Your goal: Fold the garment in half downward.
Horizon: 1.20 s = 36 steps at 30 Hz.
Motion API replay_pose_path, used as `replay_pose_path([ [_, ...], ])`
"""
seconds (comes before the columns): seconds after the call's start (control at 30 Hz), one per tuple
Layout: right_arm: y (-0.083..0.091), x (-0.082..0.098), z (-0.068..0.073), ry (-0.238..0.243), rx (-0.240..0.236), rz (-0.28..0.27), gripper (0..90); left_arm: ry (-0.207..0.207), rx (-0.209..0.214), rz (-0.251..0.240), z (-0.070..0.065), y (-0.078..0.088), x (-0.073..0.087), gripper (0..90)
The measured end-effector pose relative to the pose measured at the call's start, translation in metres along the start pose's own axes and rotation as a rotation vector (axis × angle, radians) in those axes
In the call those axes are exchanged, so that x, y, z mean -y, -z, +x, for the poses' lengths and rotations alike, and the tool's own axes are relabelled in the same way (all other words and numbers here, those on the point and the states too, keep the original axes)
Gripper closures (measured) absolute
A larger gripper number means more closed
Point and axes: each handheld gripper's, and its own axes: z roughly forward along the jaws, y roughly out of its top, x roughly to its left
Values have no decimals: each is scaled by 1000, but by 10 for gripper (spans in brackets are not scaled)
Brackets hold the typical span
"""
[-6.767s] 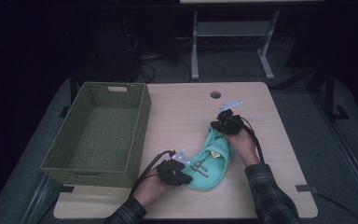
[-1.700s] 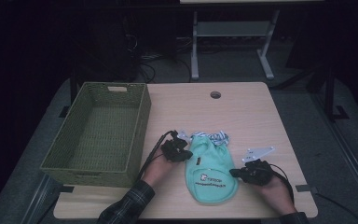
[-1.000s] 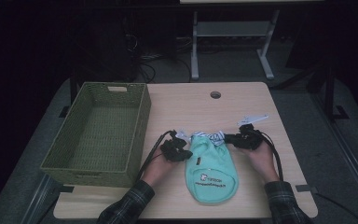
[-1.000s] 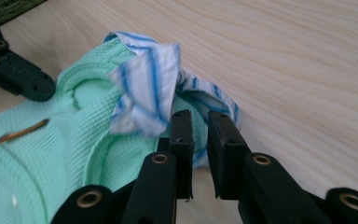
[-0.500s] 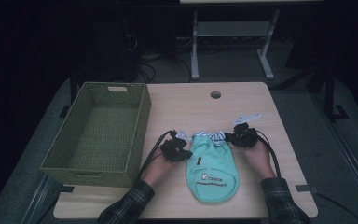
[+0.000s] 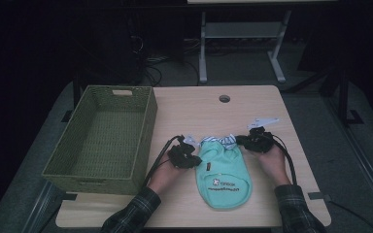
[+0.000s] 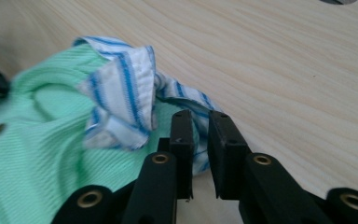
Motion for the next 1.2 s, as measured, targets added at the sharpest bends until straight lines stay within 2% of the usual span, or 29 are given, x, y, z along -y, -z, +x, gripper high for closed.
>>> replay_pose_path([
  [0.07, 4, 1, 1, -13, -10, -4, 778, 16, 2, -22, -3, 3, -1, 812],
  [0.1, 8, 3, 2, -18, -23, -11, 765, 3, 1, -22, -3, 7, -2, 808],
  [0.23, 21, 13, 9, -23, -54, -18, 765, 3, 29, -59, -15, 16, -1, 805],
  [0.3, 25, 18, 12, -19, -67, -8, 770, -15, 44, -43, -22, 16, 2, 806],
  [0.33, 26, 22, 14, -34, -89, 1, 782, -27, 54, -27, -26, 14, 3, 805],
  [0.4, 25, 23, 16, -40, -93, 11, 801, -34, 54, -8, -30, 10, 6, 805],
  [0.47, 21, 25, 19, -30, -105, 30, 813, -44, 49, 16, -30, 7, 7, 805],
  [0.53, 17, 25, 25, -13, -118, 42, 827, -22, 51, 10, -30, 5, 8, 805],
  [0.6, 12, 24, 29, 13, -123, 64, 836, -42, 45, 31, -27, 5, 9, 804],
  [0.7, 4, 25, 36, 47, -130, 111, 844, -36, 48, 28, -25, 5, 10, 806],
  [0.73, 2, 26, 38, 49, -158, 104, 846, -23, 44, 21, -25, 6, 10, 807],
  [0.83, 3, 26, 41, 51, -170, 117, 846, -28, 39, 36, -22, 8, 12, 808],
  [0.9, 6, 27, 44, 65, -173, 129, 845, -7, 51, 40, -21, 10, 14, 808],
  [0.93, 7, 28, 45, 82, -175, 134, 845, -16, 55, 54, -22, 12, 15, 808],
  [1.03, 10, 30, 50, 87, -189, 144, 839, -15, 84, 62, -30, 17, 22, 806],
  [1.17, 13, 29, 53, 106, -185, 154, 798, -20, 90, 62, -34, 20, 24, 790],
  [1.2, 14, 28, 53, 108, -184, 142, 790, -24, 93, 63, -33, 21, 23, 784],
])
